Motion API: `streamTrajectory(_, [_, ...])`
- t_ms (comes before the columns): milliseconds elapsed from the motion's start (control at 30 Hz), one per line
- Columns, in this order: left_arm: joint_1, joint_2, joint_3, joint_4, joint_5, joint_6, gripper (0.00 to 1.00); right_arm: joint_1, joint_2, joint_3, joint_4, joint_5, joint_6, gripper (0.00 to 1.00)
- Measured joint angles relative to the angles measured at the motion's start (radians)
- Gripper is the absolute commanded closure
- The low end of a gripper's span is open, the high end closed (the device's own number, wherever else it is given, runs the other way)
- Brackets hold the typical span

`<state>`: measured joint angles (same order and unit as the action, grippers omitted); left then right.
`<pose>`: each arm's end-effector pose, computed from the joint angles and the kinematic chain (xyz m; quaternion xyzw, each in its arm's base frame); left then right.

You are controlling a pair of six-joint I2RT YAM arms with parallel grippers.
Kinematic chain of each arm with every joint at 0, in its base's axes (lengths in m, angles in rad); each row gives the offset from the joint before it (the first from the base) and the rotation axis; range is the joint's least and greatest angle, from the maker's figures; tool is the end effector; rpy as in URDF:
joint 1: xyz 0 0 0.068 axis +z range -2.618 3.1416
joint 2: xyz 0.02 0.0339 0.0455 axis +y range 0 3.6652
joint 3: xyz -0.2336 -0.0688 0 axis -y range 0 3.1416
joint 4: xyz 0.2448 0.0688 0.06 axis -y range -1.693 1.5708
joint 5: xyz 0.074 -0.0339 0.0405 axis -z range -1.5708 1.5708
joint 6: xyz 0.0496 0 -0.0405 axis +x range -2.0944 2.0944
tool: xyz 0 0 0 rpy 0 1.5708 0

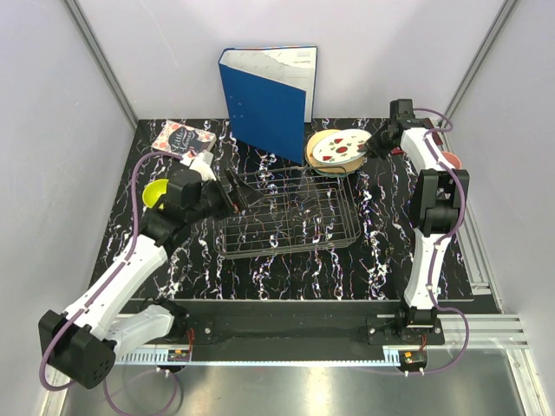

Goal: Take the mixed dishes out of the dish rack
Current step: Place the plate at the center of the board.

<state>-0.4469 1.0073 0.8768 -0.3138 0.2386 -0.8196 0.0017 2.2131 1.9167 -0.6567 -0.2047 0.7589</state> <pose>0.2259 -0.1212 0.2861 -0.0931 0.8368 -0.3948 0.3678 0.4826 0.0109 0.1865 0.3214 0.8921 0.2026 0.2446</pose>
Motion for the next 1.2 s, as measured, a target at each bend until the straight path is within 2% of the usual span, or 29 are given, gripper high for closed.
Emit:
streamTrajectory(100, [0.000,0.010,0.000,0.000,0.003,0.000,0.01,0.000,0.000,0.000,0.000,0.005,-0.008,1.00])
streamTrajectory(133, [0.000,0.011,0.000,0.000,0.004,0.000,0.01,0.000,0.000,0.000,-0.001,0.006,-0.011,0.95])
streamTrajectory(167, [0.000,0.013,0.000,0.000,0.006,0.000,0.01,0.000,0.000,0.000,-0.002,0.008,-0.013,0.84])
streamTrajectory(267, [0.000,0.017,0.000,0.000,0.011,0.000,0.01,0.001,0.000,0.000,-0.002,0.014,-0.019,0.70])
streamTrajectory(300, [0.000,0.019,0.000,0.000,0.012,0.000,0.01,0.002,0.000,0.000,-0.005,0.030,-0.027,0.62])
streamTrajectory(400, [0.000,0.028,0.000,0.000,0.018,0.000,0.01,0.003,0.000,-0.011,-0.058,0.089,-0.057,0.51])
streamTrajectory(533, [0.000,0.037,0.000,0.000,0.023,0.000,0.01,0.003,0.000,-0.040,-0.122,0.138,-0.085,0.42])
streamTrajectory(733, [0.000,0.044,0.000,0.000,0.029,0.000,0.01,0.003,0.000,-0.040,-0.134,0.182,-0.105,0.33])
streamTrajectory(1000, [0.000,0.044,0.000,0.000,0.040,0.000,0.01,0.004,-0.002,-0.040,-0.153,0.228,-0.120,0.28])
streamTrajectory(1067, [0.000,0.044,0.000,0.000,0.042,0.000,0.01,0.004,-0.005,-0.040,-0.154,0.233,-0.124,0.29])
streamTrajectory(1167, [0.000,0.044,0.000,0.000,0.045,0.000,0.01,0.004,-0.008,-0.039,-0.153,0.230,-0.126,0.36])
streamTrajectory(1200, [0.000,0.044,0.000,0.000,0.045,0.000,0.01,0.004,-0.008,-0.038,-0.153,0.229,-0.127,0.41])
